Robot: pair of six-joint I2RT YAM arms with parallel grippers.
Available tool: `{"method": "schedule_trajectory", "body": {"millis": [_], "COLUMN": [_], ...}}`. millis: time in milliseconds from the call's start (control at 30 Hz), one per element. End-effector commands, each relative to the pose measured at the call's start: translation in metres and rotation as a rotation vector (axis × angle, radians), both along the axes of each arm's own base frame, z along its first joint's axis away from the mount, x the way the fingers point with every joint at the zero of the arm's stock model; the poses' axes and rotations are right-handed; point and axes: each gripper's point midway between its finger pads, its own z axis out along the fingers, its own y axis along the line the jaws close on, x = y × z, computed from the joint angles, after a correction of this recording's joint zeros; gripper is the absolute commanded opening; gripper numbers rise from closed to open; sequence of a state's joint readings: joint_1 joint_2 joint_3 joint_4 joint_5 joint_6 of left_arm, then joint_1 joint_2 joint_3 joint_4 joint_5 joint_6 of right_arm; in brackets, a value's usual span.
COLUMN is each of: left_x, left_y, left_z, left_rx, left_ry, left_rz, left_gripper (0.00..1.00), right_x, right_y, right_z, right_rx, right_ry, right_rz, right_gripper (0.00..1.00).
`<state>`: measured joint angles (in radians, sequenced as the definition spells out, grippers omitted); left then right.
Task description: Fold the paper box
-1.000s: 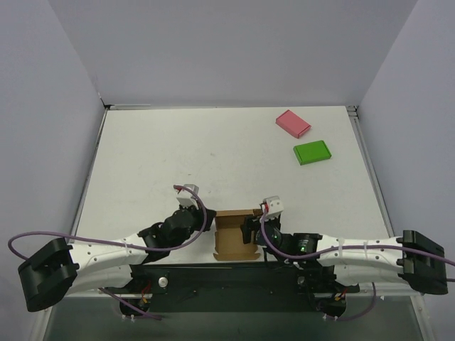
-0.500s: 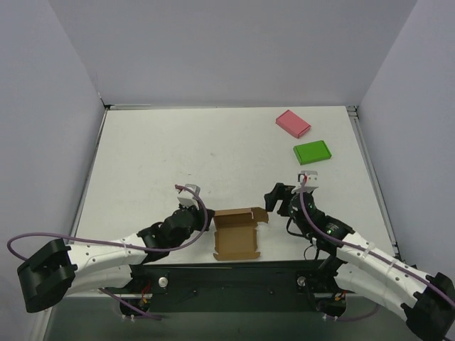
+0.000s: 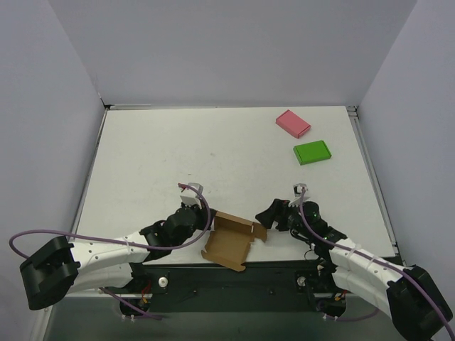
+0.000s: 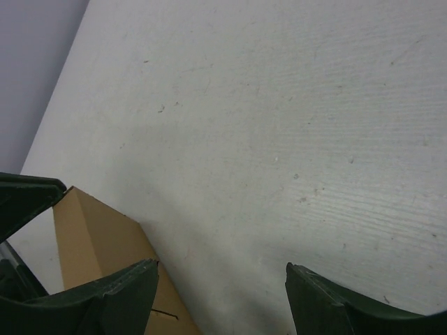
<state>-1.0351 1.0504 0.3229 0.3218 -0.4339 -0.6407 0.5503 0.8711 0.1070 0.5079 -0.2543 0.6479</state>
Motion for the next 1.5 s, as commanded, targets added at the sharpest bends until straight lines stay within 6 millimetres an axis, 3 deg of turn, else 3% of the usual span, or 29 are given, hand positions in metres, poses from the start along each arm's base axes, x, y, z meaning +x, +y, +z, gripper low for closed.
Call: {"method": "schedule_trajectory", "body": {"millis": [0, 400, 500, 833, 1100, 1233, 1467], "left_x": [-0.006, -0.006, -0.006, -0.005, -0.006, -0.006, -0.009], "left_y": [0.003, 0.006, 0.006, 0.005, 0.004, 0.003, -0.002], "left_z": [-0.012, -0.013, -0.012, -0.011, -0.011, -0.011, -0.011], "left_rx": [0.071, 0.075, 0.077, 0.079, 0.078, 0.074, 0.067], "left_ry": [0.028, 0.031, 0.031, 0.032, 0.037, 0.039, 0.042], "left_rz": [-0.026, -0.017, -0.014, -0.012, -0.015, -0.016, -0.026], "left_gripper": [0.17, 0.17, 0.17, 0.17, 0.17, 0.17, 0.17], "right_x": [0.002, -0.019, -0.026, -0.053, -0.055, -0.054, -0.048], "right_y": [0.017, 0.007, 0.01, 0.013, 0.022, 0.027, 0.033], "right_z": [0.037, 0.025, 0.032, 0.013, 0.01, 0.01, 0.015], "right_rx": [0.111, 0.098, 0.119, -0.045, -0.097, -0.135, -0.229], "right_ry": [-0.15, -0.149, -0.164, -0.118, -0.139, -0.147, -0.192], "right_rz": [0.088, 0.108, 0.135, 0.186, 0.189, 0.182, 0.09], "right_gripper": [0.74, 0.76, 0.76, 0.69, 0.47, 0.31, 0.22]}}
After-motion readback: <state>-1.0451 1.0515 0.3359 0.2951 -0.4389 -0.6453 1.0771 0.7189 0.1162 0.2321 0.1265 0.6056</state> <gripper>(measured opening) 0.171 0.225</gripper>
